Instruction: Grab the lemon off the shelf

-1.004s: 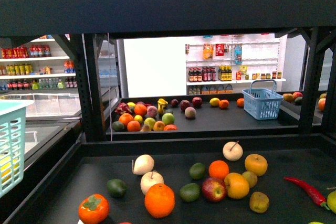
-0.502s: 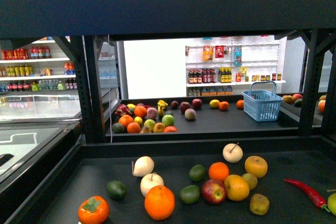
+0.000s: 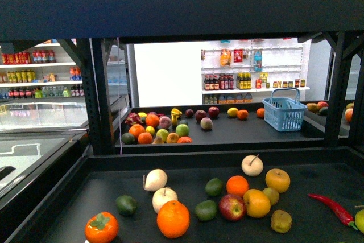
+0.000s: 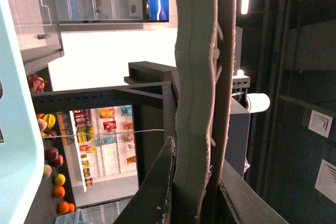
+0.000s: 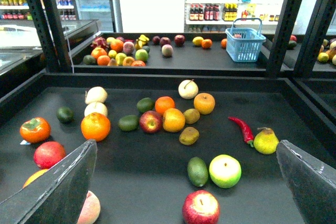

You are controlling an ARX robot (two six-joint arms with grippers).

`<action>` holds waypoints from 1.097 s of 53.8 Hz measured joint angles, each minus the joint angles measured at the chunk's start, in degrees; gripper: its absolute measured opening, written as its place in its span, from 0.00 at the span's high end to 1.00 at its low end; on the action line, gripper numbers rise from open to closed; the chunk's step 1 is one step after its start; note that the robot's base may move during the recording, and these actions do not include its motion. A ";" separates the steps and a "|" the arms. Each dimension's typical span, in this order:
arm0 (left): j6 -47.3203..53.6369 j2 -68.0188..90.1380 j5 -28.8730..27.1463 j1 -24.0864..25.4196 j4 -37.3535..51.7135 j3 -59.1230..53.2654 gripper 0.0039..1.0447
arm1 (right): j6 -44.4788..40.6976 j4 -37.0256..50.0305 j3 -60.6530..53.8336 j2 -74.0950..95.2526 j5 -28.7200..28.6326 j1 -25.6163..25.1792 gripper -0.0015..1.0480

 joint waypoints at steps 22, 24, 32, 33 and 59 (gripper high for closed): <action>1.55 1.49 0.59 -0.68 1.53 -0.50 0.76 | 0.00 0.00 0.00 0.00 0.00 0.00 0.02; 2.19 1.44 0.61 -0.68 1.64 -0.55 0.69 | 0.02 0.00 0.00 0.00 0.00 0.00 0.02; 4.61 1.40 1.31 -0.81 0.96 -1.70 0.37 | 0.02 0.00 0.00 0.00 0.00 0.00 0.02; 4.79 1.40 1.44 -0.85 0.63 -1.86 0.34 | 0.02 0.00 0.00 0.00 0.00 0.00 0.02; 16.92 -8.94 0.22 1.16 -22.16 -5.60 0.07 | 0.02 0.00 0.00 0.00 0.00 0.00 0.02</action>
